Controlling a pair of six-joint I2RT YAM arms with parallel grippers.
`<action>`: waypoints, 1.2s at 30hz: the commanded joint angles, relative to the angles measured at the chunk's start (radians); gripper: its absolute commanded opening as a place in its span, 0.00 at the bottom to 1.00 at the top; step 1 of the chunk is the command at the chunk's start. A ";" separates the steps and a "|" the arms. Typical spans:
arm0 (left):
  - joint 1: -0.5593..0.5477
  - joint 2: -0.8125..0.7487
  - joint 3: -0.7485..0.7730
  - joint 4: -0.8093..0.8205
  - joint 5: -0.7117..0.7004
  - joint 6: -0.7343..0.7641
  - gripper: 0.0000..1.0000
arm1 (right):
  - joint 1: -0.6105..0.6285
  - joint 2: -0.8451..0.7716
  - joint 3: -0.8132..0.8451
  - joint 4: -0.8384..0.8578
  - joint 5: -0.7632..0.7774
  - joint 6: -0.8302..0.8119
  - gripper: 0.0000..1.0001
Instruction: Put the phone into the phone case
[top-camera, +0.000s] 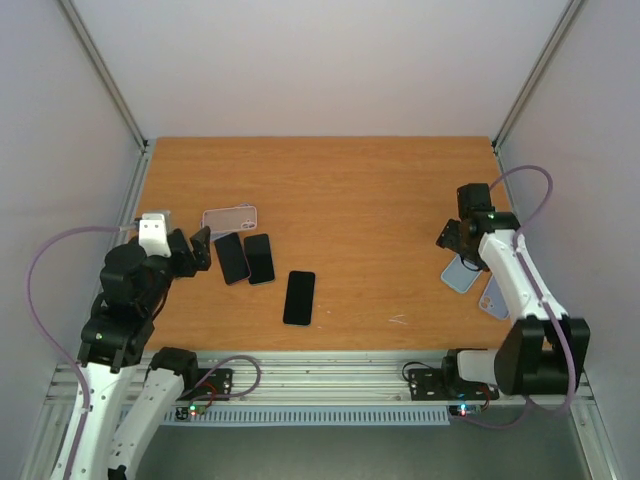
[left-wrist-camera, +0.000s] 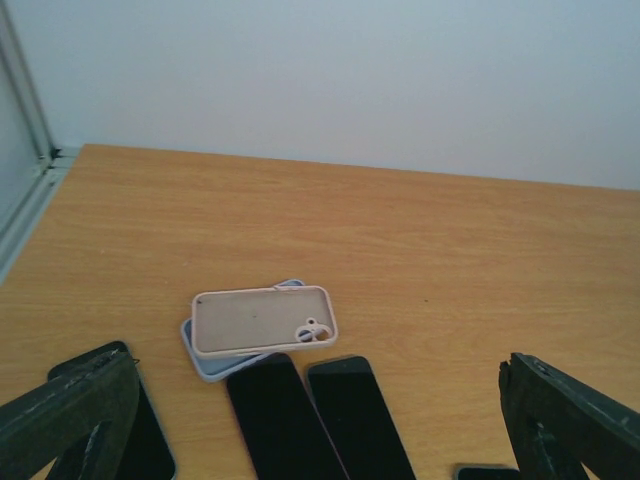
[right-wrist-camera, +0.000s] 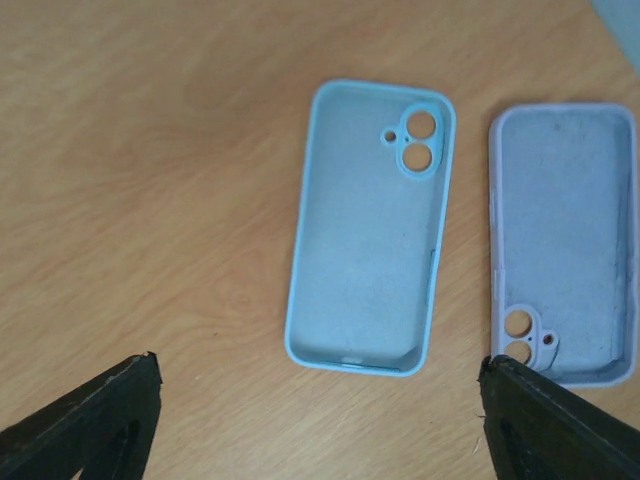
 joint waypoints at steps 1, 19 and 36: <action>0.000 -0.017 -0.010 0.024 -0.090 -0.017 0.99 | -0.066 0.111 0.027 0.003 -0.039 0.041 0.85; 0.000 -0.038 -0.017 0.023 -0.080 -0.008 0.99 | -0.150 0.447 0.039 0.157 -0.152 0.013 0.27; 0.000 -0.032 -0.020 0.027 -0.060 -0.005 0.99 | -0.147 0.495 0.025 0.184 -0.178 -0.043 0.02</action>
